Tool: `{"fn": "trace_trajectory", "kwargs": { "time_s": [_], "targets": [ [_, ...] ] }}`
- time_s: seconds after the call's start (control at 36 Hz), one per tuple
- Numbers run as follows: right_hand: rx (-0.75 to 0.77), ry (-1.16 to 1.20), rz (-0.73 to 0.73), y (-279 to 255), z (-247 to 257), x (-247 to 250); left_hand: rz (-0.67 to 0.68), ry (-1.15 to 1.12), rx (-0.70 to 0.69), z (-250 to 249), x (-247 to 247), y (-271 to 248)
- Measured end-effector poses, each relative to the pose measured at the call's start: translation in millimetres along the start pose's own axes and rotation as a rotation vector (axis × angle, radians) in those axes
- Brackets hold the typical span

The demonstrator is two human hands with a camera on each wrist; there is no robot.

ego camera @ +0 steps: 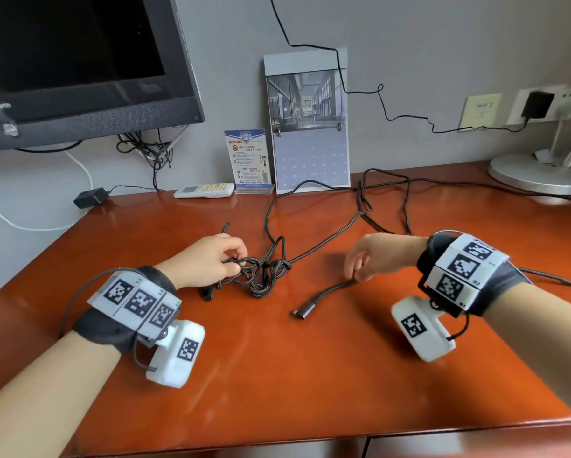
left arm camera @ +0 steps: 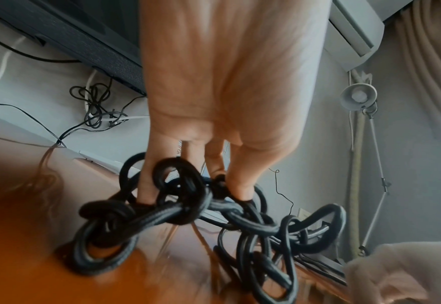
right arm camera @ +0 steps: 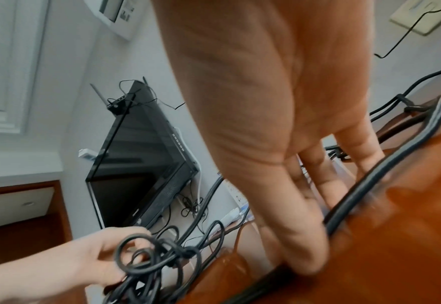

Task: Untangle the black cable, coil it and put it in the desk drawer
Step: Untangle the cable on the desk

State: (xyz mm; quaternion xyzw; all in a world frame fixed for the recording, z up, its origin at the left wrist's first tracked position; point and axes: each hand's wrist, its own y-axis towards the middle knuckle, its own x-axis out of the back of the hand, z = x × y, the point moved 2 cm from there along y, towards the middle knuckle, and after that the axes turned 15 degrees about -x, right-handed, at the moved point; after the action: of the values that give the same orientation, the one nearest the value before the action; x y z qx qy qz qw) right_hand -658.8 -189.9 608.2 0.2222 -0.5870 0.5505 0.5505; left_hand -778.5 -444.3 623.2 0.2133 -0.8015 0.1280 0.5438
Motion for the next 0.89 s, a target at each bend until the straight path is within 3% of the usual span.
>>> {"fn": "trace_trajectory", "kwargs": {
  "time_s": [0.14,0.25,0.31,0.44,0.53,0.61,0.67,0.78,0.89],
  "targets": [
    [0.012,-0.173,0.107,-8,-4,-9,-0.051,0.022,0.039,10,0,3],
    [-0.098,-0.246,0.109,-21,-18,-4,-0.107,0.058,0.071,20,3,4],
    [-0.190,-0.373,0.024,-29,-23,4,-0.127,0.080,0.085,23,4,5],
    [-0.459,-0.523,-0.409,-42,-38,33,-0.132,0.105,0.097,25,4,8],
    [-0.511,-0.570,-0.506,-41,-39,41,-0.135,0.102,0.102,24,4,9],
    [-0.403,-0.424,-0.479,-30,-28,39,-0.129,0.099,0.103,22,2,10],
    [-0.238,-0.249,-0.435,-20,-12,31,-0.127,0.095,0.100,21,1,11],
    [0.049,-0.077,-0.511,-7,33,17,-0.122,0.075,0.095,17,0,11],
    [0.102,-0.033,-0.408,10,66,8,-0.153,0.049,0.083,14,-3,11]
  ]
}}
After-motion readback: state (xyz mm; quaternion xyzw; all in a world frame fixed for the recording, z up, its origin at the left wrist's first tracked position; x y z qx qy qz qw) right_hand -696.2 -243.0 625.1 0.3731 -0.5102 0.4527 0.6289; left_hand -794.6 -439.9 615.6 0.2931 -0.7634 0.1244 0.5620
